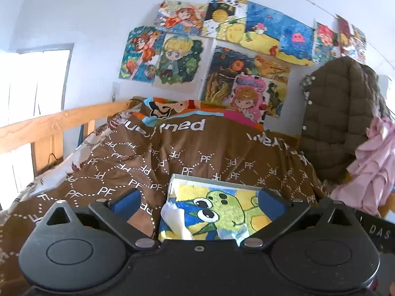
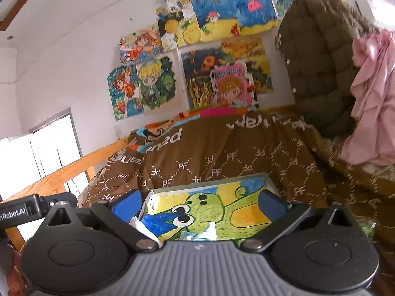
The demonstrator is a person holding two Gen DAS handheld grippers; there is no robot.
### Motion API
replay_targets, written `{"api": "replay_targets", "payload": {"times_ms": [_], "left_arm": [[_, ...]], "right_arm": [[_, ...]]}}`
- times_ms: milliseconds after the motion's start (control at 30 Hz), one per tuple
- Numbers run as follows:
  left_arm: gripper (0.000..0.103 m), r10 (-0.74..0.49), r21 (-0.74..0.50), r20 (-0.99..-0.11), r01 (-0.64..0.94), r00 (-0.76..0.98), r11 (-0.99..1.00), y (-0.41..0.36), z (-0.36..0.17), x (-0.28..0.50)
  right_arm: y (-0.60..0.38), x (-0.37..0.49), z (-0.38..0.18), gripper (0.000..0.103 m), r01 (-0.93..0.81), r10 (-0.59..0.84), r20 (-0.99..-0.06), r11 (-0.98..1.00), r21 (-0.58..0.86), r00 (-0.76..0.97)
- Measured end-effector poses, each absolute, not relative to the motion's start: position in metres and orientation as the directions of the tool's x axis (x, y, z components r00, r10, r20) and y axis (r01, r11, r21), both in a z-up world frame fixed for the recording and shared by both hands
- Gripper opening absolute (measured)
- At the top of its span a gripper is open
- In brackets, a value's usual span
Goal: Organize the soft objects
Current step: 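Lift both open tools up away from the tray, then move the left tool to the orange strap while the right tool approaches the striped towel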
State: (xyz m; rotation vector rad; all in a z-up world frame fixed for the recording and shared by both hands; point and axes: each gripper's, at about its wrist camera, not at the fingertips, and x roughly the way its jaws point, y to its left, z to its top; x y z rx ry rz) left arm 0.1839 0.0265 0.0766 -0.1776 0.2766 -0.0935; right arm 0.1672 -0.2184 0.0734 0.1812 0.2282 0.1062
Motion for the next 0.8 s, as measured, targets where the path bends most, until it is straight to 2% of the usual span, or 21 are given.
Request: {"api": "replay_targets", "payload": {"times_ms": [300, 800], "left_arm": [[0.102, -0.132, -0.149, -0.253, 0.096, 0.959, 0.984, 0.01, 0.066, 0.12], [0.102, -0.146, -0.126, -0.373, 0.106, 0.916, 0.986, 0.008, 0.032, 0.063]], "right_arm": [[-0.228, 0.111, 0.065, 0.103, -0.051, 0.087, -0.228, 0.986, 0.16, 0.97], [-0.242, 0.053, 0.032, 0.103, 0.023, 0.033, -0.382, 0.99, 0.14, 0.923]]}}
